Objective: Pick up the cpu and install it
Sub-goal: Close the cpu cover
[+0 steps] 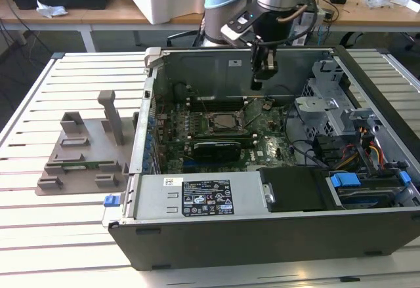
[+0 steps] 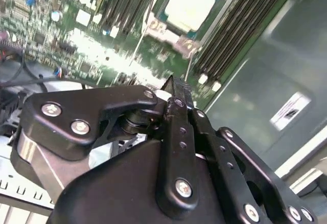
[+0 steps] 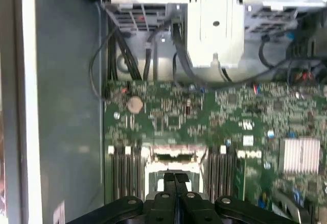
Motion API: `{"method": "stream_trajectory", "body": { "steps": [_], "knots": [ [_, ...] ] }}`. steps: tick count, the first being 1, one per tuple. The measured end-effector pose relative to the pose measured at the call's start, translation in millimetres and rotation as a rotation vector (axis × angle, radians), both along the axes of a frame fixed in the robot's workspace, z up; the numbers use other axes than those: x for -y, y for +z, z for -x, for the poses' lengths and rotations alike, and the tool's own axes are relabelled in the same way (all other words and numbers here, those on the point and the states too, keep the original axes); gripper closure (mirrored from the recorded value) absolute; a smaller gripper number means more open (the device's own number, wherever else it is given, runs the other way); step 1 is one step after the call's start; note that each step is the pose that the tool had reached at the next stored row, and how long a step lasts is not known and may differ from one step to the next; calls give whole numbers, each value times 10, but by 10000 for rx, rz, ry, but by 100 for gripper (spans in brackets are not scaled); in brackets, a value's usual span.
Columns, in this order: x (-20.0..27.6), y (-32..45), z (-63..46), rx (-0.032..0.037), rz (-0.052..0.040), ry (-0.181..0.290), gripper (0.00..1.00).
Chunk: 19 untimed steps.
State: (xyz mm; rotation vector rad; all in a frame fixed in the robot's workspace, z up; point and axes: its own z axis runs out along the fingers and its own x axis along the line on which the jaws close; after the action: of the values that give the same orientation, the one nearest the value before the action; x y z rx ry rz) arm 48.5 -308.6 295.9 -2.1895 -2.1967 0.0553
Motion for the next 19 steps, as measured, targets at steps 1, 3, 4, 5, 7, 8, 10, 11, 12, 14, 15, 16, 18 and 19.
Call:
{"method": "stream_trajectory", "body": {
  "steps": [1, 3, 4, 5, 7, 8, 10, 11, 12, 14, 15, 16, 18, 19],
  "knots": [
    [-3, -30, -75, -12, 3, 5, 89],
    [-12, -89, -222, -33, 7, 15, 89],
    [-15, -122, -280, -37, 10, 16, 89],
    [-15, -143, -300, -39, 10, 16, 89],
    [-17, -212, -335, -39, 8, 20, 89],
    [-18, -262, -337, -39, 8, 23, 89],
    [-17, -341, -337, -40, 9, 27, 89],
    [-17, -373, -337, -39, 8, 29, 89],
    [-17, -405, -334, -39, 10, 28, 89],
    [-17, -443, -326, -39, 8, 27, 89],
    [-17, -460, -313, -40, 9, 28, 89],
    [-17, -469, -298, -40, 10, 28, 89],
    [-17, -479, -263, -39, 10, 28, 89],
    [-17, -481, -225, -40, 9, 29, 89]
  ]
}}
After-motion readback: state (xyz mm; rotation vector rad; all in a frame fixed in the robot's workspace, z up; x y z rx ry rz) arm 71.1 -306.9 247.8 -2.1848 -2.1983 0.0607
